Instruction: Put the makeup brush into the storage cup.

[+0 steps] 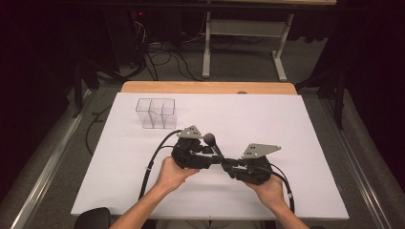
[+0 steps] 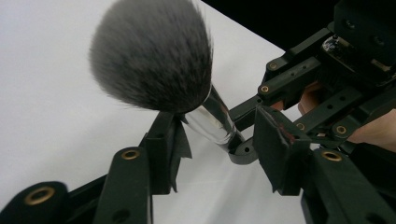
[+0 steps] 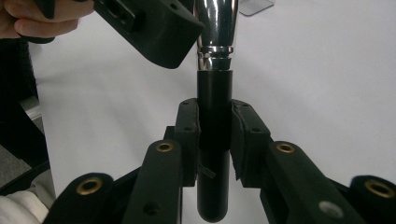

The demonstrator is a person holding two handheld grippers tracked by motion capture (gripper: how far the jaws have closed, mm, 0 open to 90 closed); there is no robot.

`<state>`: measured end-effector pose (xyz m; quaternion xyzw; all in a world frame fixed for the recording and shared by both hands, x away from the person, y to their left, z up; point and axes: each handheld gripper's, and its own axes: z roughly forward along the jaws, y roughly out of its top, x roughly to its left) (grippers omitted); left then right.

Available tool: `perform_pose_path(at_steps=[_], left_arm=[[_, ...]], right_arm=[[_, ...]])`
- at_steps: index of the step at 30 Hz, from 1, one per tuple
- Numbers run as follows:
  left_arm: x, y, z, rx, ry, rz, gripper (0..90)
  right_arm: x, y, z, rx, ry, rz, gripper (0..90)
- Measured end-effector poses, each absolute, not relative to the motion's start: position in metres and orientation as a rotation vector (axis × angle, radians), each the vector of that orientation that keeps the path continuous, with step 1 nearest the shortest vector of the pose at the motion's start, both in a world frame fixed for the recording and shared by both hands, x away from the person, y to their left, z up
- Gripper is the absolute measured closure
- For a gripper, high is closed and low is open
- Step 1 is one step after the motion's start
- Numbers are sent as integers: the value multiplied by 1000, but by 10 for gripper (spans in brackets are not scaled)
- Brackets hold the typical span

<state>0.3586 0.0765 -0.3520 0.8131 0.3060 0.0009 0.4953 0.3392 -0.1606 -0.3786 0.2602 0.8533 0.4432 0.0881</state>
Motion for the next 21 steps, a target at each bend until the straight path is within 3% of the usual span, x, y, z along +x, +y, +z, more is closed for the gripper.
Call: perform_pose_path(at_steps=[8,21], left_arm=[[359,77,-353,1954,753,6,624],[357,75,-353,1940,756,-3,649]], right_arm=[[338,-158,-380,776,2551,1330,765],[337,-155,-381,763,2564,1319,765]])
